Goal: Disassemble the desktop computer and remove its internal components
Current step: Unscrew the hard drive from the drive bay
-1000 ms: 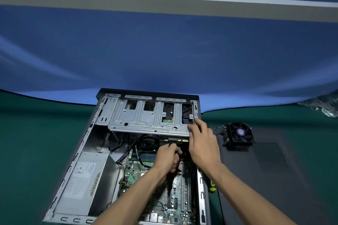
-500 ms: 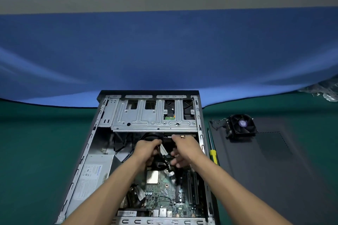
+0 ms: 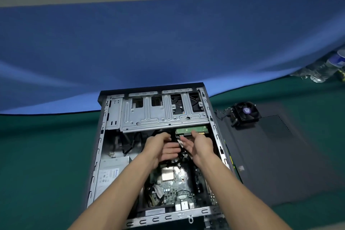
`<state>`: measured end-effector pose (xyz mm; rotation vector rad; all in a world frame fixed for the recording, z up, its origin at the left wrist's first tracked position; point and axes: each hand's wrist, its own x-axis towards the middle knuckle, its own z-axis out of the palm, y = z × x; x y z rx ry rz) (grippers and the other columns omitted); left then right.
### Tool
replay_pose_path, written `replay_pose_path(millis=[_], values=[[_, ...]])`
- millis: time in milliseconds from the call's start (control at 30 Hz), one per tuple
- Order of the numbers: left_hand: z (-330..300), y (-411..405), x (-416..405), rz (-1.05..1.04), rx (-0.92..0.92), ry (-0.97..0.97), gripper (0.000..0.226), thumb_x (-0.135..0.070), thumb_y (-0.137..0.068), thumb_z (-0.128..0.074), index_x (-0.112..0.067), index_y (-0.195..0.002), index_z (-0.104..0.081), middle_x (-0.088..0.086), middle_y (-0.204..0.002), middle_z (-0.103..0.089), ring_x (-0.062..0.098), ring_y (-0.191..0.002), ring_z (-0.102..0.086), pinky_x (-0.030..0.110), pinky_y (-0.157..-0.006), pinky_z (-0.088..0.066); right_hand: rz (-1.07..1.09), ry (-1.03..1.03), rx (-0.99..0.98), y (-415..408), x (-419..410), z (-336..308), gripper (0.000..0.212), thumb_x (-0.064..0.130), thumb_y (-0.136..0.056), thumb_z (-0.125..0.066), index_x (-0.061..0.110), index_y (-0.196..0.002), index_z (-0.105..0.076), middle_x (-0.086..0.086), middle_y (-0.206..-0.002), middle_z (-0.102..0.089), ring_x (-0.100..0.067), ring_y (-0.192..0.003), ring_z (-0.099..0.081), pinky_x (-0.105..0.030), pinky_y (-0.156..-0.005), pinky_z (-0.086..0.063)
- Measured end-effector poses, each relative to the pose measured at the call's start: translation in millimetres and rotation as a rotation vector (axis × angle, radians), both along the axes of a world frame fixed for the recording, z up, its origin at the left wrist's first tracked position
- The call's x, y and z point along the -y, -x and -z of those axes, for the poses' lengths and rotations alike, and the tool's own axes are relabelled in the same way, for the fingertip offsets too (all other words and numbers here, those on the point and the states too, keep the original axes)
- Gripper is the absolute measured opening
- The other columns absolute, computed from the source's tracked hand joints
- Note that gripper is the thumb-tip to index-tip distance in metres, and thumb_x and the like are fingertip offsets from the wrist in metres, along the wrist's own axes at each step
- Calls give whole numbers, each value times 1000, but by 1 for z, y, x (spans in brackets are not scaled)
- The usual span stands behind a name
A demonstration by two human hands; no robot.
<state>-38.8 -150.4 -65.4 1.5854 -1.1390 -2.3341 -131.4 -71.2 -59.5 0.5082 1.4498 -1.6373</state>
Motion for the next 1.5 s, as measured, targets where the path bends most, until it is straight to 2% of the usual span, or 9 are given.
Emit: replay_pose_path(millis=[233,467,567,767,933,1100,1200,1333,1500], values=[[8,5,-11,133,-48,26,20,-28,-89,-60,-9,-91,-60,13,-81,-72,30,-75,-69,37,-63,-59,-9,-32,26,-18,-33,-2,29,-5,-92,-46,-4,-120,-50,-17,-84,-57,-16,-56,-55,-20,-38,-46],[11,5,-20,342,109,295,40,-39,-85,-67,-3,-99,-55,7,-72,-50,14,-48,-51,21,-38,-44,-133,-93,88,-21,-52,-15,9,8,-92,-59,1,-97,-56,-14,-72,-58,-16,-51,-57,-21,-38,-49],[10,2,-27,316,62,307,32,-34,-87,-65,-7,-88,-48,9,-78,-47,22,-68,-54,35,-60,-58,-367,-208,73,-20,-63,-23,17,20,-98,-50,4,-98,-54,-15,-76,-62,-19,-54,-61,-25,-42,-52],[-1,-24,-46,307,56,234,29,-16,-89,-63,-8,-80,-37,18,-91,-56,32,-62,-68,32,-39,-54,-841,-516,-341,-20,-68,-40,22,21,-95,-51,4,-82,-59,-7,-65,-63,-17,-45,-58,-26,-48,-50],[-54,-29,-35,688,180,541,27,-19,-86,-65,-10,-78,-42,18,-86,-58,37,-55,-65,37,-43,-53,-854,-494,-773,-23,-62,-48,15,17,-91,-52,14,-77,-57,-1,-74,-64,-18,-61,-62,-28,-55,-49],[-102,-24,-30,916,313,1028,22,-31,-84,-63,-16,-77,-49,6,-82,-64,27,-70,-64,38,-66,-56,-804,-567,-1123,-24,-64,-62,6,20,-83,-50,24,-80,-53,6,-77,-63,-20,-74,-61,-34,-68,-50],[-122,-16,-27,924,334,1347,22,-34,-86,-58,-18,-78,-45,2,-77,-59,23,-71,-58,31,-56,-42,-574,-435,-843,-20,-62,-82,27,42,-83,-44,18,-73,-52,-6,-74,-69,-27,-60,-62,-36,-60,-53],[-137,-4,-35,915,306,1717,20,-35,-89,-52,-19,-88,-38,7,-89,-64,32,-83,-59,32,-59,-32,-477,-173,-310,-11,-67,-108,58,63,-88,-38,11,-95,-62,-13,-74,-73,-25,-57,-69,-25,-45,-50],[-133,19,-50,1017,189,2063,21,-33,-95,-44,-17,-107,-42,7,-100,-63,32,-78,-63,32,-56,-31,-117,200,-98,12,-88,-109,49,47,-89,-36,7,-100,-61,-17,-84,-73,-28,-73,-72,-29,-53,-55]])
